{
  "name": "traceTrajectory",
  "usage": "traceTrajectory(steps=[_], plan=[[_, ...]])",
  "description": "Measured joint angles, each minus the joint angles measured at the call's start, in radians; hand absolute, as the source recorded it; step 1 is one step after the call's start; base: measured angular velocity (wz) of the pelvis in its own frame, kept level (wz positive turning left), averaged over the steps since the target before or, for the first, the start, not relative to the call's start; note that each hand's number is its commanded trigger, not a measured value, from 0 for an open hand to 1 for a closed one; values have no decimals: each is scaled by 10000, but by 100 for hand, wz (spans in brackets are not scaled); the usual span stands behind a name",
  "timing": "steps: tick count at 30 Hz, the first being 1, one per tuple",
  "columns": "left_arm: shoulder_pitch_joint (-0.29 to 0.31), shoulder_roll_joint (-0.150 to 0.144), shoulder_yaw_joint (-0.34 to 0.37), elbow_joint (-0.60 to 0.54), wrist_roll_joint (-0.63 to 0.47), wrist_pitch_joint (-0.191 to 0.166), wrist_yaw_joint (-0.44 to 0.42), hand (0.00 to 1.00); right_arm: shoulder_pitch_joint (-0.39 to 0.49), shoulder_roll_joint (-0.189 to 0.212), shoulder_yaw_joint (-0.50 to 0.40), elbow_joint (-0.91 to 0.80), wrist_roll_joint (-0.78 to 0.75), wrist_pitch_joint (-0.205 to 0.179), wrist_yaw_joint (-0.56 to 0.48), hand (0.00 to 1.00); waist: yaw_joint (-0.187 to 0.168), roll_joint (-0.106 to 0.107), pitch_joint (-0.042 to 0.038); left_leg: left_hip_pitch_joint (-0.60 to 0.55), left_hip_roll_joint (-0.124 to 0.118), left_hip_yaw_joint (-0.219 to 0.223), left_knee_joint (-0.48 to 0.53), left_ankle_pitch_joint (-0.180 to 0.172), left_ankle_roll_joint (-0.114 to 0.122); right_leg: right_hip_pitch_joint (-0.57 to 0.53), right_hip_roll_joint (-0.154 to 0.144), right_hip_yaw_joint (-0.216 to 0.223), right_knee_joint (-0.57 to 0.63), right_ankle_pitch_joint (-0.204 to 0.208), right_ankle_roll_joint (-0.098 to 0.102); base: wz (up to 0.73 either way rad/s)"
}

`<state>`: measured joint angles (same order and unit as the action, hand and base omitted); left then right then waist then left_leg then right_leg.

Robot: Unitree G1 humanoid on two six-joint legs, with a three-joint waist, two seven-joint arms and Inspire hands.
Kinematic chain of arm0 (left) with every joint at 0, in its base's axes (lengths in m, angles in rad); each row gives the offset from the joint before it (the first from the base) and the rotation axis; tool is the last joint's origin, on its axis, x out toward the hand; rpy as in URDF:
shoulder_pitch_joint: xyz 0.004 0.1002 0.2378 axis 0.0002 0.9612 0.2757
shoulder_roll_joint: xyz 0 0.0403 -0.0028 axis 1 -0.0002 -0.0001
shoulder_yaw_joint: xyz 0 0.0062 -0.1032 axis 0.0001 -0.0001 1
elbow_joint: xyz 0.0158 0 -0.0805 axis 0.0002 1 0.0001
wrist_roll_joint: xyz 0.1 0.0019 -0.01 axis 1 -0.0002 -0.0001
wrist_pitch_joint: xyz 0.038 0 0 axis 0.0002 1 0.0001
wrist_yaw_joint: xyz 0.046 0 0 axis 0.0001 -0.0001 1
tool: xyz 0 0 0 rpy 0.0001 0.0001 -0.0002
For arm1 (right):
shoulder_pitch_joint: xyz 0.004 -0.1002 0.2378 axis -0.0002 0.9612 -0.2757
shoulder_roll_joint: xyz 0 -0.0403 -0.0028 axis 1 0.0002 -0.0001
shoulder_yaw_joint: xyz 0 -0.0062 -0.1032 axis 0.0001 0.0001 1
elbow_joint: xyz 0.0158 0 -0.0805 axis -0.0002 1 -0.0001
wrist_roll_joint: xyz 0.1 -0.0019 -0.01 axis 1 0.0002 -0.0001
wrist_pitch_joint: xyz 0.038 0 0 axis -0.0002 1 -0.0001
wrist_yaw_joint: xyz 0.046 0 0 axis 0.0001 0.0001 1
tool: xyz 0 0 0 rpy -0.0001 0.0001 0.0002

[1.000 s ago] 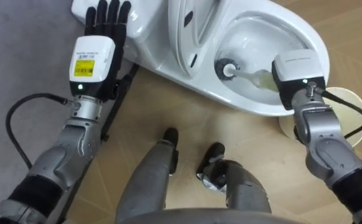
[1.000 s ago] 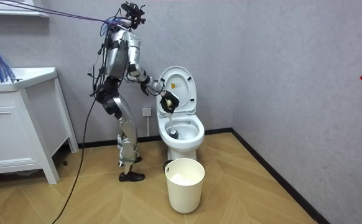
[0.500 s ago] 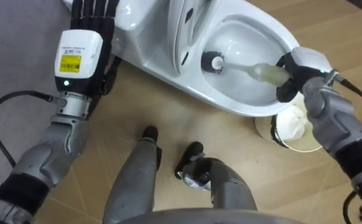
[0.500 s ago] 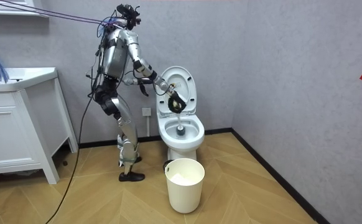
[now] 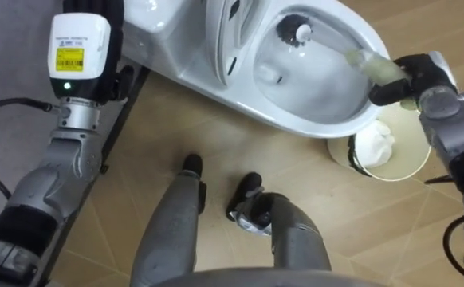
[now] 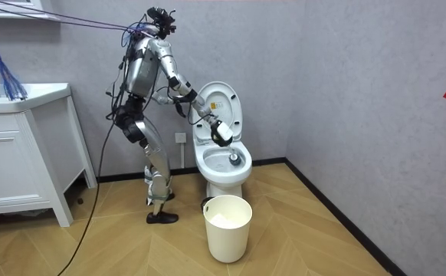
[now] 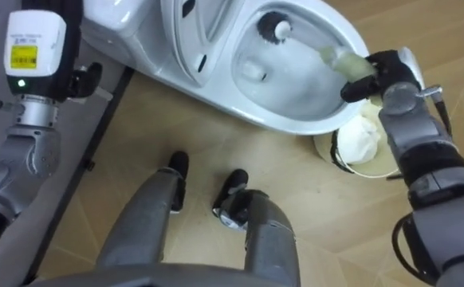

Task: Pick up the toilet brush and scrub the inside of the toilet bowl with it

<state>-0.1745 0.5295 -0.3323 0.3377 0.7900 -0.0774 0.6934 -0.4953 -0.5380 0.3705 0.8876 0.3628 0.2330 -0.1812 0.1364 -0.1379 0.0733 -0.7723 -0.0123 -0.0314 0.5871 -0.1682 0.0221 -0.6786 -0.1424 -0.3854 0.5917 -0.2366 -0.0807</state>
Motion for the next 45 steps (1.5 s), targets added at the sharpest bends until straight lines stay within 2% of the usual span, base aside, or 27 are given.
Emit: traceTrajectory(steps=[2, 5, 7, 10, 11, 12, 13, 15, 16, 18, 19, 21, 23, 26, 28, 31, 33, 36, 37, 38, 41, 43, 45], plan=[[-111, -4, -3, -23, 91, 123, -1, 0, -12, 2, 0, 187, 329, 0, -125, 100, -106, 84, 58, -181, -42, 9, 125, 11, 26, -125, -132, -147, 179, -83, -7, 18], [-193, -76, 10, -30, 395, 315, -48, 0, -194, 39, -2, 574, 134, 0, -157, 100, -95, 106, 73, -270, -117, 21, 164, 42, 77, -289, -247, -133, 373, -120, -4, 8], [-188, -98, 6, -19, 491, 374, -123, 0, -192, 40, 1, 602, -540, -2, -145, 100, -92, 107, 74, -253, -170, 11, 180, 48, 89, -301, -318, -135, 472, -164, 12, 5], [-214, -156, -61, 2, 679, 541, -322, 0, -194, 46, 79, 805, -2617, -317, -101, 100, 66, 173, 80, -243, -160, 0, 267, 19, 132, -269, -307, -124, 499, -164, 25, 0], [-202, -192, -67, 1, 688, 566, -406, 0, -196, 46, 142, 801, -3528, -441, -101, 100, 94, 264, 83, -231, -164, -13, 286, 7, 146, -231, -304, -136, 508, -161, 33, 5], [-207, -324, -80, 10, 647, 619, -520, 0, -226, 50, 320, 802, -4520, -561, -107, 100, 119, 451, 89, -213, -174, -44, 283, -7, 162, -140, -310, -234, 485, -159, 45, 9], [-217, -398, -112, 35, 647, 660, -575, 0, -243, 56, 438, 797, -4989, -611, -107, 100, 125, 538, 79, -200, -181, -62, 292, -13, 172, -110, -324, -272, 483, -161, 49, 6], [-327, -525, -399, 146, 656, 757, -776, 0, -265, 234, 1073, 806, -6614, -667, -60, 100, 431, 859, 73, -128, -182, -63, 305, -22, 183, -26, -315, -282, 464, -165, 59, 0], [-330, -533, -473, 147, 660, 769, -801, 0, -265, 316, 1250, 818, -7078, -619, -36, 100, 496, 946, 74, -111, -188, -65, 297, -21, 182, -5, -316, -288, 463, -166, 61, 0], [-267, -600, -674, 190, 642, 793, -858, 0, -249, 705, 1710, 1047, -8132, -323, -194, 100, 710, 1204, 69, -52, -181, -101, 280, -20, 181, 85, -303, -333, 417, -167, 61, 7], [-237, -727, -807, 193, 643, 821, -889, 0, -218, 920, 1808, 1156, -8652, -86, -365, 100, 783, 1439, 49, -22, -183, -172, 265, -17, 178, 180, -285, -421, 320, -152, 70, 9], [-203, -877, -940, 197, 630, 817, -891, 0, -183, 1012, 1810, 1104, -9565, 135, -450, 100, 899, 1575, -3, -6, -189, -163, 234, -16, 177, 183, -288, -416, 313, -153, 71, 3], [-192, -1138, -996, 191, 661, 787, -890, 0, -56, 1110, 1878, 682, -10474, 404, -384, 100, 901, 1760, -107, 13, -157, -262, 215, -38, 139, 362, -123, -558, 23, -81, 55, 2], [-94, -1208, -967, 118, 662, 642, -886, 0, 305, 1313, 1983, -504, -11690, 902, -42, 100, 952, 1803, -135, 205, 19, -281, 88, -85, 55, 649, 153, -569, -415, 71, -3, -10], [-74, -1194, -942, 50, 651, 522, -843, 0, 551, 1338, 2083, -1223, -12213, 1216, 313, 100, 953, 1803, -151, 352, 53, -307, -67, -76, 0, 813, 248, -586, -627, 109, -19, -3], [4, -1192, -935, -160, 660, 320, -671, 0, 706, 1339, 2404, -2286, -13128, 1716, 1009, 100, 969, 1795, -236, 418, 153, -245, -166, -86, -54, 867, 376, -541, -758, 164, -67, -8], [23, -1201, -894, -235, 680, 142, -652, 0, 990, 1340, 2525, -3282, -14288, 1846, 1727, 100, 976, 1790, -274, 560, 198, -237, -92, -104, -93, 1007, 418, -552, -785, 178, -86, -11], [299, -1210, -687, -552, 661, 37, -620, 0, 1569, 1312, 2538, -4285, -14925, 1958, 2361, 100, 974, 1709, -452, 677, 230, -246, -89, -112, -106, 1183, 489, -558, -964, 177, -90, -4], [392, -1196, -634, -745, 661, 29, -529, 0, 1925, 1225, 2538, -4870, -15177, 2009, 2651, 100, 960, 1646, -553, 699, 250, -258, -127, -113, -108, 1266, 544, -577, -1110, 174, -97, 0], [449, -1168, -615, -839, 657, -4, -404, 0, 2154, 1202, 2534, -5239, -15400, 2014, 2882, 100, 929, 1569, -610, 787, 273, -246, -240, -125, -141, 1324, 574, -577, -1180, 183, -109, 0], [601, -1118, -521, -739, 634, -291, -220, 0, 2385, 1077, 2518, -5510, -15459, 2013, 3065, 100, 915, 1536, -610, 961, 301, -234, -353, -151, -183, 1514, 593, -593, -1248, 205, -110, 0], [597, -1046, -535, -496, 517, -330, 66, 0, 2355, 1050, 2496, -5428, -15327, 2012, 3018, 100, 911, 1507, -592, 1011, 317, -194, -369, -152, -184, 1534, 581, -597, -1284, 203, -108, 0], [654, -865, -552, -409, 436, -361, 280, 0, 2324, 1025, 2286, -5129, -14580, 1947, 2621, 100, 907, 1376, -551, 1037, 315, -184, -417, -152, -184, 1529, 568, -595, -1252, 202, -106, 0]])
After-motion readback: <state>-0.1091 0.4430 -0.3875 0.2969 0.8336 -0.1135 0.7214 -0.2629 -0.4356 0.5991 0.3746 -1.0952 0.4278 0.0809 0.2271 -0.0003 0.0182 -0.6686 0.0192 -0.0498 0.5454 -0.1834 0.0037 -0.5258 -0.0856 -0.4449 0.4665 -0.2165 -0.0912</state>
